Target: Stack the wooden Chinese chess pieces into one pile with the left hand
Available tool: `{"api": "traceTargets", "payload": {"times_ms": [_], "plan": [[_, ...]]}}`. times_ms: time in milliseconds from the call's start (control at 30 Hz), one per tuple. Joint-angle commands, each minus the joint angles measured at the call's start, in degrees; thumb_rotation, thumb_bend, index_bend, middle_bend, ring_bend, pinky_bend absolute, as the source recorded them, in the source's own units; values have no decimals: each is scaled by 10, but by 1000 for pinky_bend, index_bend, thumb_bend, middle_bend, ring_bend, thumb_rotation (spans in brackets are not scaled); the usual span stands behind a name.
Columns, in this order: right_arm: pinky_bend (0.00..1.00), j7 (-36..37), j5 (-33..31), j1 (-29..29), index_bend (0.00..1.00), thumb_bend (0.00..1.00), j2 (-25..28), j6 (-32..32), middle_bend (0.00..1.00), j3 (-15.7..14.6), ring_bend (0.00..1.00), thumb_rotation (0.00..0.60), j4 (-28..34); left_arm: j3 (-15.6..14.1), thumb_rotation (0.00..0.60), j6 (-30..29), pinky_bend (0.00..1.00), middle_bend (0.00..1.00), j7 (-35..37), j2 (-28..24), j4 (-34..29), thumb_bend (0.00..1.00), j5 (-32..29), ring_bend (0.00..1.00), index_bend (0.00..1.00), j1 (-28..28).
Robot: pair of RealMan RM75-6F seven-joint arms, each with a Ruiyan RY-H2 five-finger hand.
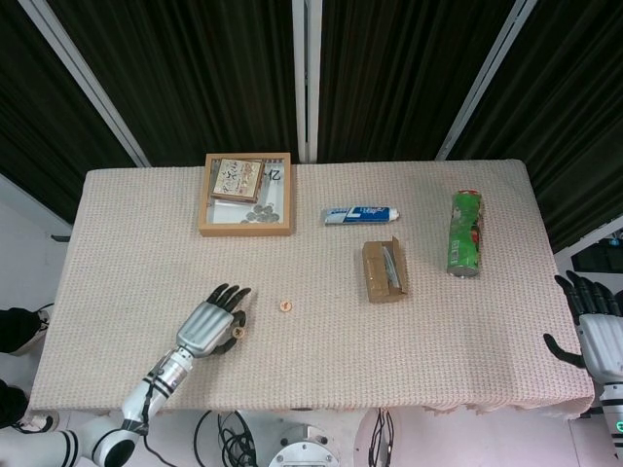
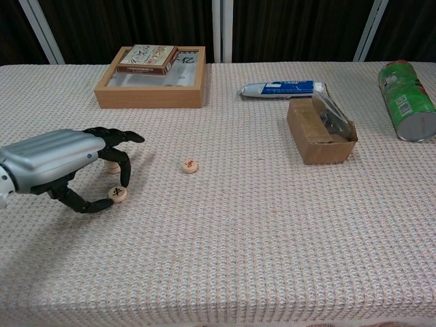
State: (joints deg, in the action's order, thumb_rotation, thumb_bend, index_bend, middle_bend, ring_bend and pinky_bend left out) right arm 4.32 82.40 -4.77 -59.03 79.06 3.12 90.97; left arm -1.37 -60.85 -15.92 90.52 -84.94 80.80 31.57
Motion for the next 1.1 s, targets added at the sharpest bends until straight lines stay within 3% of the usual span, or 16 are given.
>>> {"api": "traceTargets", "payload": {"times_ms": [33,267,700,900,1100], "plan": [[0,0,0,0,0,224,0,0,0,0,0,600,0,1,600,3,0,22,2,1,2,306,0,0,482,0],[0,3,1,3,0,224,1,4,0,-1,0,600,-1,3,600,0,0,24,8,2,1,305,4,0,486,-4],[0,21,16,2,0,224,7,6,0,-5,0,600,11,43,600,-18,0,46,-18,-63,-103,305,-20,0,505,0],[0,16,11,3,0,224,7,5,0,-5,0,600,10,74,600,0,0,51,-32,-66,-94,305,-66,0,507,16],[0,15,9,3,0,223,7,4,0,-4,0,600,10,84,600,27,0,57,-49,-53,-65,305,-106,0,507,32]]}}
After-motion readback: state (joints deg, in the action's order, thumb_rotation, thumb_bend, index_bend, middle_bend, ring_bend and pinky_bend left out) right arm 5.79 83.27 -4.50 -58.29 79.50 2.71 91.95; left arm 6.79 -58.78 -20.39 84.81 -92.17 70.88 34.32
